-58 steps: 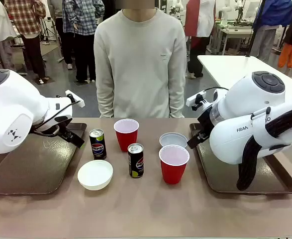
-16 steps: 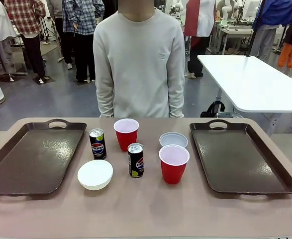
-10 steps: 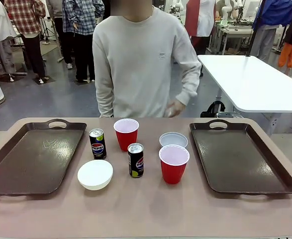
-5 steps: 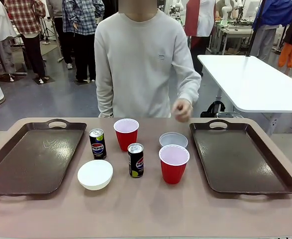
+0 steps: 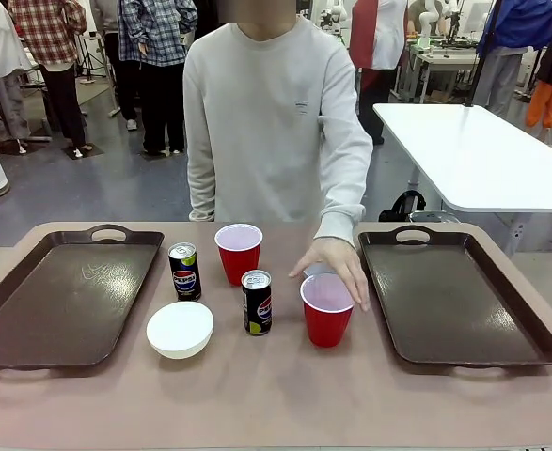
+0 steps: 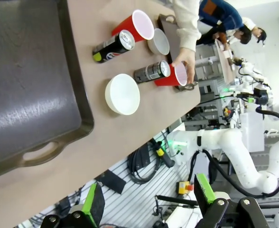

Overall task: Prepare tableware on both trays.
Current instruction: Pick up a Picnic Bowl from the table and place it on a Handle tray.

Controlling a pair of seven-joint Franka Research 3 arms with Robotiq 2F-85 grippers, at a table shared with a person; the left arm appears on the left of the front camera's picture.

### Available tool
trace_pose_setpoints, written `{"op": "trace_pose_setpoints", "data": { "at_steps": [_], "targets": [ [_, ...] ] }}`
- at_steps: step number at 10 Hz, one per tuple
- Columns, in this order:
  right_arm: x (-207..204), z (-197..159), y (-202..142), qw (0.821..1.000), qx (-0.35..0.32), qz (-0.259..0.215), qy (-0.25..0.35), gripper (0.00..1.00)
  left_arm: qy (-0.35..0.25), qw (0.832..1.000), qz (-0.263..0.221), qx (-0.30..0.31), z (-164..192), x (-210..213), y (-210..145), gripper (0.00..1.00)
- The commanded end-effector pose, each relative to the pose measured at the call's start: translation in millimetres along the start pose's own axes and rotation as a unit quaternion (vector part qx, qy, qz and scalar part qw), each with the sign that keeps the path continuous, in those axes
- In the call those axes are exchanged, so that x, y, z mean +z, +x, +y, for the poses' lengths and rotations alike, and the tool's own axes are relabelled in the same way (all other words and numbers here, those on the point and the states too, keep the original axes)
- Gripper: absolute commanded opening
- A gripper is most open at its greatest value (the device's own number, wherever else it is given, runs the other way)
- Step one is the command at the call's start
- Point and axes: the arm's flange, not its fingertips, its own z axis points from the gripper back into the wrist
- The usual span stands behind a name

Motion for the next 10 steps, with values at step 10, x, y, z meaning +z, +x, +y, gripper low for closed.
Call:
{"op": "trace_pose_setpoints", "data": {
  "at_steps": [10],
  "targets": [
    [8.8, 6.9, -1.4, 1.000, 0.023, -0.018, -0.009, 1.00, 0.284, 0.952, 0.050, -0.099, -37.4, -165.4, 40.3, 1.00]
  ]
}}
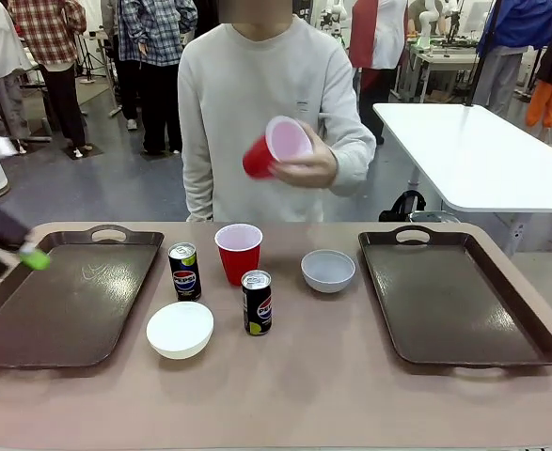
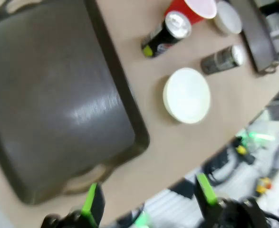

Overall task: Prepare tableware on both trays.
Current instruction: Pick up a Picnic Bowl from the table and place it on a Handle tray.

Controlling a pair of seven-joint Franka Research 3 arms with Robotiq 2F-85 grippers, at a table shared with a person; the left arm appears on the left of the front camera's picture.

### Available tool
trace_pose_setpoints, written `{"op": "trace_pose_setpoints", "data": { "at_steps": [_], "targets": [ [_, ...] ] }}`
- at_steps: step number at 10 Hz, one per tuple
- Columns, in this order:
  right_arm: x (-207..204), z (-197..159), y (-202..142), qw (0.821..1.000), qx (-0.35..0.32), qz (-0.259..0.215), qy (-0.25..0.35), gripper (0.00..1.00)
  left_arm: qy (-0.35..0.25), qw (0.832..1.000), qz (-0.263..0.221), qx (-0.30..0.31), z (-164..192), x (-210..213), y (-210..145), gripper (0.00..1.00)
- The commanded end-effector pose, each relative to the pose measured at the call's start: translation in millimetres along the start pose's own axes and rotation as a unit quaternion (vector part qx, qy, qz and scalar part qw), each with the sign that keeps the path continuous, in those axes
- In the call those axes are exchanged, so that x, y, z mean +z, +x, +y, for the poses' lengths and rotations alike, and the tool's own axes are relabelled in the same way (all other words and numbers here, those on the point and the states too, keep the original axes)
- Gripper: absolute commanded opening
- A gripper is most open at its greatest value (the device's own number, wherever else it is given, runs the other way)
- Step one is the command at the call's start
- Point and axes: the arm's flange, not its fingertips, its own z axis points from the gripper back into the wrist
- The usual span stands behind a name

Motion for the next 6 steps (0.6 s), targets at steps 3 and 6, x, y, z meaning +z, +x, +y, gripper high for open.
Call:
{"op": "trace_pose_setpoints", "data": {
  "at_steps": [3, 6],
  "targets": [
    [-0.4, -0.9, -0.3, 1.000, -0.004, 0.002, 0.003, 1.00, 0.150, 0.985, -0.013, -0.087, -76.7, -123.9, 36.7, 1.00],
    [-0.4, -0.9, -0.3, 1.000, -0.004, 0.002, 0.003, 1.00, 0.187, 0.971, -0.026, -0.146, -127.6, -159.2, 34.1, 1.00]
  ]
}}
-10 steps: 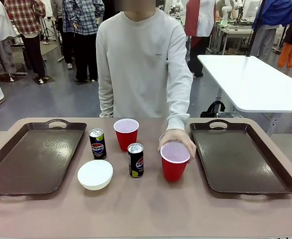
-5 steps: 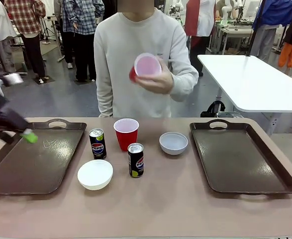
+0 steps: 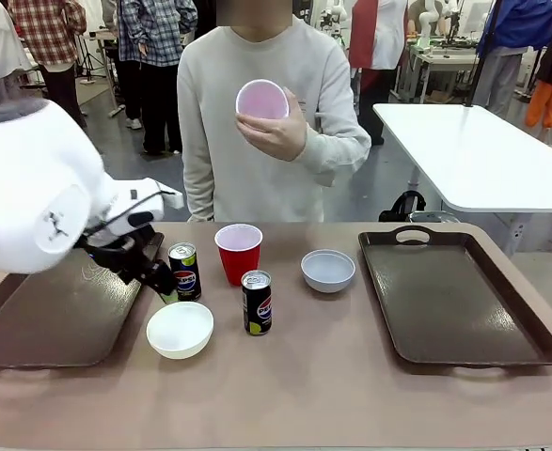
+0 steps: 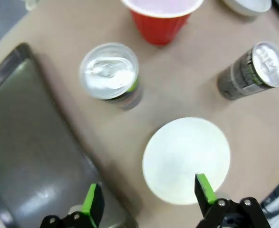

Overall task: Prepare tableware on both trays.
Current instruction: Pick up a Picnic Bowl from the table and place it on a Handle tray.

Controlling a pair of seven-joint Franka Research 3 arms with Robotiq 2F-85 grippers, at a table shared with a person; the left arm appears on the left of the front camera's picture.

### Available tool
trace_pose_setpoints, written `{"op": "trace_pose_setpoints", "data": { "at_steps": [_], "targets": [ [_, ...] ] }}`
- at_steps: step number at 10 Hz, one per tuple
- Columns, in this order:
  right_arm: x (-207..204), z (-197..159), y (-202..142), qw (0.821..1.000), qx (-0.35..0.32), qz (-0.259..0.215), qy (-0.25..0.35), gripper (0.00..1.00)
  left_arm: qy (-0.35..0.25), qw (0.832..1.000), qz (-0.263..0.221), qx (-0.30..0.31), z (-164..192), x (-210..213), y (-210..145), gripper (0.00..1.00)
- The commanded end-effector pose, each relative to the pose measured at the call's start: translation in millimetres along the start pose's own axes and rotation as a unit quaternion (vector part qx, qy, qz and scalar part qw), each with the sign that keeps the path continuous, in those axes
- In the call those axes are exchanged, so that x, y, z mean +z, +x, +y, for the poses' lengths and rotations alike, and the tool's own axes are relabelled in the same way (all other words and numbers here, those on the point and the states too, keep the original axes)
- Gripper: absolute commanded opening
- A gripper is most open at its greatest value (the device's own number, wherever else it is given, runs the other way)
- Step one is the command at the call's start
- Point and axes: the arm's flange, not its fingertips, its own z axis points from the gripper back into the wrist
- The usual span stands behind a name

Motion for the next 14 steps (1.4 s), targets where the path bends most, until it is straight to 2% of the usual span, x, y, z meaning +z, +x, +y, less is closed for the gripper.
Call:
{"op": "trace_pose_setpoints", "data": {
  "at_steps": [1, 2, 5, 9, 11, 12, 13, 14],
  "targets": [
    [-0.4, -0.8, -0.2, 1.000, -0.004, 0.002, 0.003, 1.00, -0.056, 0.998, 0.004, 0.038, 1.3, 26.8, -31.9, 1.00],
    [-0.4, -0.8, -0.2, 1.000, -0.004, 0.002, 0.003, 1.00, 0.000, 1.000, 0.000, 0.000, 0.0, 0.0, 0.0, 1.00],
    [-0.4, -0.8, -0.2, 1.000, -0.004, 0.002, 0.003, 1.00, -0.011, 1.000, 0.000, 0.007, -8.2, 4.0, -0.9, 1.00],
    [-0.4, -0.8, -0.2, 1.000, -0.004, 0.002, 0.003, 1.00, 0.011, 0.999, 0.046, 0.001, 9.9, -39.6, -9.8, 1.00],
    [-0.4, -0.8, -0.2, 1.000, -0.004, 0.002, 0.003, 1.00, 0.005, 0.998, 0.058, 0.015, 10.9, -61.9, -12.7, 1.00],
    [-0.4, -0.8, -0.2, 1.000, -0.004, 0.002, 0.003, 1.00, -0.023, 0.998, 0.054, 0.026, 11.2, -75.4, -12.2, 1.00],
    [-0.4, -0.8, -0.2, 1.000, -0.004, 0.002, 0.003, 1.00, -0.041, 0.998, 0.047, 0.030, 10.0, -79.1, -14.4, 0.91],
    [-0.4, -0.8, -0.2, 1.000, -0.004, 0.002, 0.003, 1.00, -0.045, 0.997, 0.047, 0.031, 9.6, -81.1, -13.7, 0.46]
  ]
}}
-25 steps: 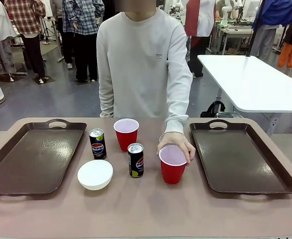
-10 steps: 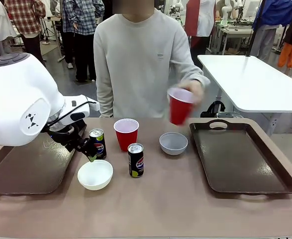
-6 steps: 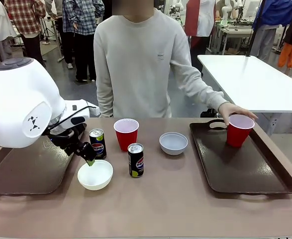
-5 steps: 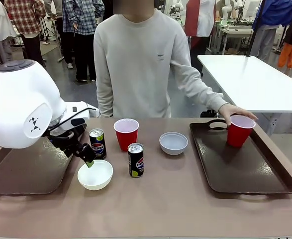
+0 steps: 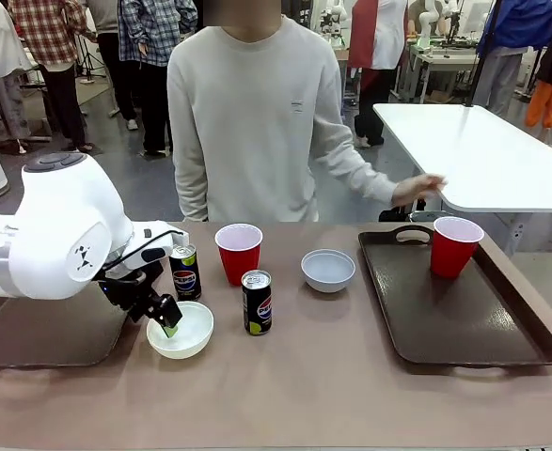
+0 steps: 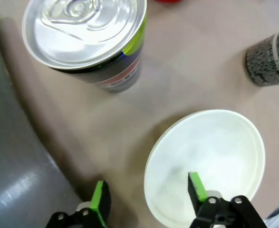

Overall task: Prepare tableware on both trays.
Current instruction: Pick up a Picnic Bowl from the table and place it on a Handle tray.

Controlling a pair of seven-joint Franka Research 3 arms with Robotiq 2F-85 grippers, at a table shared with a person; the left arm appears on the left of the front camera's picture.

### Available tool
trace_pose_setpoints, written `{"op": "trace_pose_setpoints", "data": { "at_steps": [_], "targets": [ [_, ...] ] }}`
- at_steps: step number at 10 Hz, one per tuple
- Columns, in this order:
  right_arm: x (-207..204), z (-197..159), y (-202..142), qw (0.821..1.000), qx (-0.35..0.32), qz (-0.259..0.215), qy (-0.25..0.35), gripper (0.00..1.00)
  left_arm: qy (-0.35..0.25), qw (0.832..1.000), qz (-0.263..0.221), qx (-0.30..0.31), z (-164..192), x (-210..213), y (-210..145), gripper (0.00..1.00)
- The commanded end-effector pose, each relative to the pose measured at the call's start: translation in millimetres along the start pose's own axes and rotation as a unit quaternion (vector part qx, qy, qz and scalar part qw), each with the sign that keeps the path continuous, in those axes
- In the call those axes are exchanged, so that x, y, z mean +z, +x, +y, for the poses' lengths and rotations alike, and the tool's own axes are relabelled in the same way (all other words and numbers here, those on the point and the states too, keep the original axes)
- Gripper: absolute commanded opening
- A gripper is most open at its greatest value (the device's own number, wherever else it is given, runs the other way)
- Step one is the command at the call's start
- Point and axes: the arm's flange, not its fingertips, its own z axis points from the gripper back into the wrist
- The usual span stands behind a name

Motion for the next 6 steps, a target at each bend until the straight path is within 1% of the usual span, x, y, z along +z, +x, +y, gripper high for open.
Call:
{"op": "trace_pose_setpoints", "data": {
  "at_steps": [1, 2, 3, 4, 6],
  "targets": [
    [-0.4, -0.7, -0.2, 1.000, -0.003, 0.002, 0.003, 1.00, -0.010, 1.000, -0.014, 0.005, -4.2, -5.2, 1.3, 0.37],
    [-0.4, -0.7, -0.2, 1.000, -0.003, 0.002, 0.003, 1.00, -0.005, 1.000, -0.013, 0.005, -3.1, -1.6, 0.3, 0.00],
    [-0.4, -0.7, -0.2, 1.000, -0.003, 0.002, 0.003, 1.00, -0.004, 1.000, -0.015, 0.007, -3.7, -1.5, 1.3, 0.00],
    [-0.4, -0.7, -0.2, 1.000, -0.003, 0.002, 0.003, 1.00, -0.007, 1.000, -0.015, 0.013, -4.5, 2.4, 0.8, 0.20],
    [-0.4, -0.7, -0.2, 1.000, -0.003, 0.002, 0.003, 1.00, -0.011, 1.000, -0.014, 0.020, -6.1, 7.9, 1.8, 0.00]
  ]
}}
